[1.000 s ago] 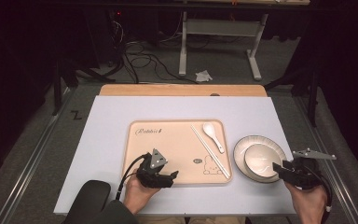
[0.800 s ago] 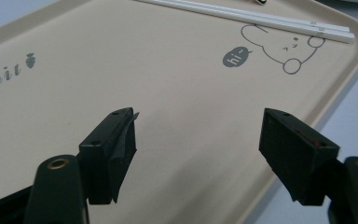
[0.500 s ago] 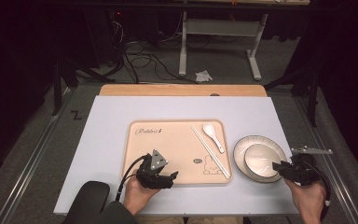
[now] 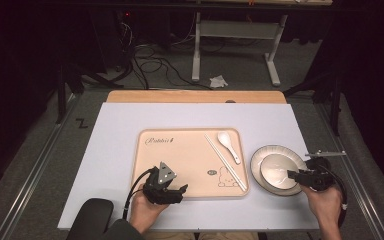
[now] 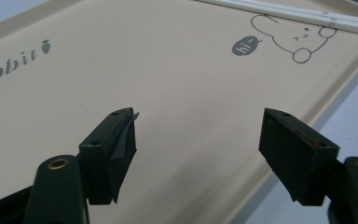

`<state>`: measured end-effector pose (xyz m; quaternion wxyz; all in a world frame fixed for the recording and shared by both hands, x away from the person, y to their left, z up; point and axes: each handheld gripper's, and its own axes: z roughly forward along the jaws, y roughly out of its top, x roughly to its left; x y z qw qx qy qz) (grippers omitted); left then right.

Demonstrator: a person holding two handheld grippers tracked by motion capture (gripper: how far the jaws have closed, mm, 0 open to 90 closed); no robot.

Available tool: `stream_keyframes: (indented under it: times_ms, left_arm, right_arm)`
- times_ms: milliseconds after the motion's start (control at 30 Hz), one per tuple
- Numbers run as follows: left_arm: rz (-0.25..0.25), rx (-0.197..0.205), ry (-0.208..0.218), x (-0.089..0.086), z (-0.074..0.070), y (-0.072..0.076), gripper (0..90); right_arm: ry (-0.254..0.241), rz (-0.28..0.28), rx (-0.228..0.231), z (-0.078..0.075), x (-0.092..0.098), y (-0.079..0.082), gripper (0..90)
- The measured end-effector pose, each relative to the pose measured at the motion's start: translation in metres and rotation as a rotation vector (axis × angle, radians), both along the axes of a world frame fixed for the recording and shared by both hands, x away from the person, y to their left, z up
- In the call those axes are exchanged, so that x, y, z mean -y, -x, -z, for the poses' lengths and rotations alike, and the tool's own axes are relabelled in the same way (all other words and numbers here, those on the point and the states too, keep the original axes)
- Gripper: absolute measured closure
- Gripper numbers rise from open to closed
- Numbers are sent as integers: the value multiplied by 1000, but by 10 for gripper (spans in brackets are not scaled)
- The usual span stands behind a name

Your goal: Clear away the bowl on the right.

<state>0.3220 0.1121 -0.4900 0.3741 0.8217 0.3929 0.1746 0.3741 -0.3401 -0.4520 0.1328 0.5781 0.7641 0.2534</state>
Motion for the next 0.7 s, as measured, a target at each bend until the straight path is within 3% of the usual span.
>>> stream_keyframes:
  times_ms: [400,700]
  left_arm:
    - [-52,1,1,-12,0,8,275]
    - [-83,5,1,-17,0,12,275]
  right_arm:
    - [-10,-30,-50,8,-3,-23,787]
    - [-89,-41,-77,9,4,-32,831]
